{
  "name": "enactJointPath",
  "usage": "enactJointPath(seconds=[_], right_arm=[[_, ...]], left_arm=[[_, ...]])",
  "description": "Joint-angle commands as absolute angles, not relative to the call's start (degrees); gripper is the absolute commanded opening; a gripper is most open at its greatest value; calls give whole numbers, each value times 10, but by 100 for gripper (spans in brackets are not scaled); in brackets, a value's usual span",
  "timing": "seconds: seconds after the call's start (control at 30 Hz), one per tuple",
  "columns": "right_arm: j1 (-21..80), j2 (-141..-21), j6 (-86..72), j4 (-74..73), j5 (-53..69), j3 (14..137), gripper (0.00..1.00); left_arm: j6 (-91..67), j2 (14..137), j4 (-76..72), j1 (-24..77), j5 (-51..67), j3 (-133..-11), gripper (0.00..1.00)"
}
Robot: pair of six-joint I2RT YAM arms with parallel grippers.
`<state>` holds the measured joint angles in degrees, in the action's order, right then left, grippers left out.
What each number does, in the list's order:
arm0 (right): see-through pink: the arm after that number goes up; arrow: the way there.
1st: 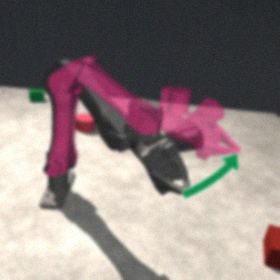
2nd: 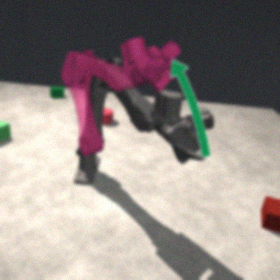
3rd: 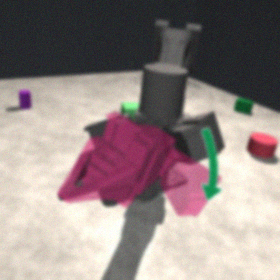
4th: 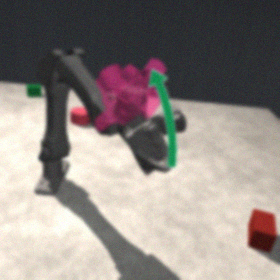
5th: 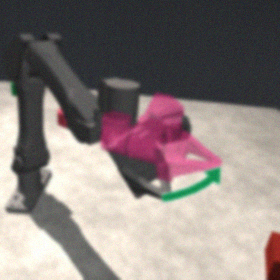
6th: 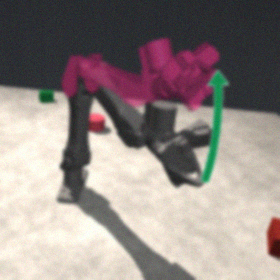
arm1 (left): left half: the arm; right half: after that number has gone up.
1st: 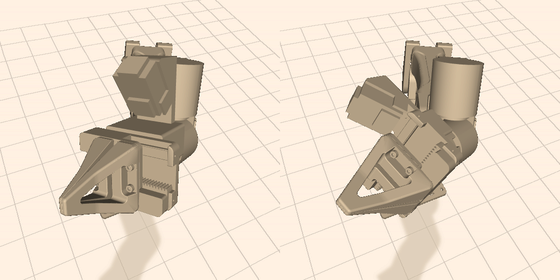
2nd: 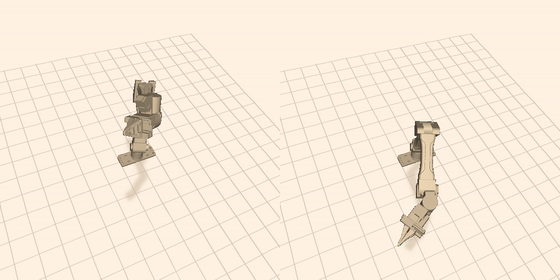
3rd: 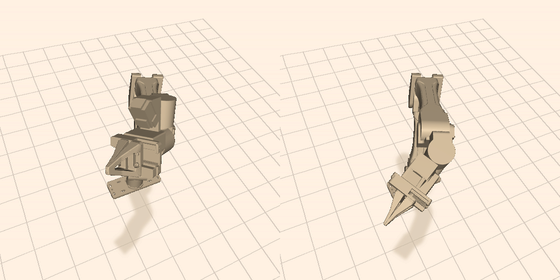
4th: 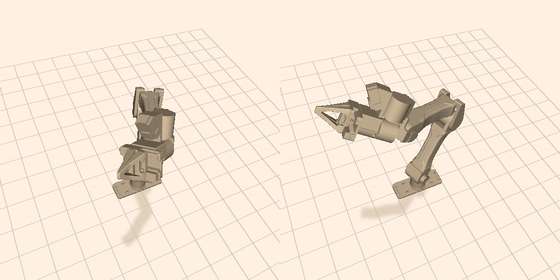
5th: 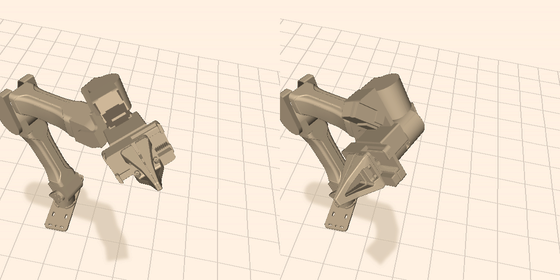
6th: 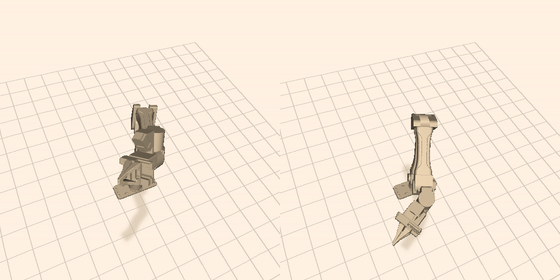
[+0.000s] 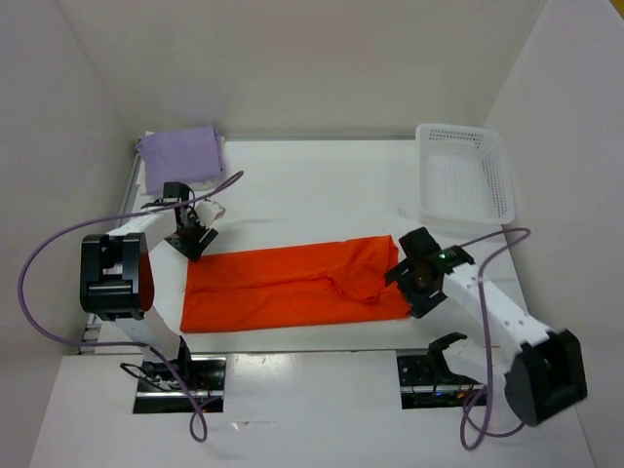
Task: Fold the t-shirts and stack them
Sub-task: Rotate the tshirt 90 degrees
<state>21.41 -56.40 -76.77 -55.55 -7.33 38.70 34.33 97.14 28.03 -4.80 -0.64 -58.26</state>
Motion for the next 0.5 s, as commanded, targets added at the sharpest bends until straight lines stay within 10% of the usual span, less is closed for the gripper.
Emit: enactJointPath(seconds=[0.0,0.27,0.47], right_arm=[[211,-652,-723,-538,-48,403,87],[182,-740,-685,-500,-16,390,82],[177,-837,-650,-446,-10,392,43]], left_arm=[[352,987,280,-52,2,-585,72],[332,1005,273,-91,3,-574,70],[332,1011,298,-105,30,-579,70]])
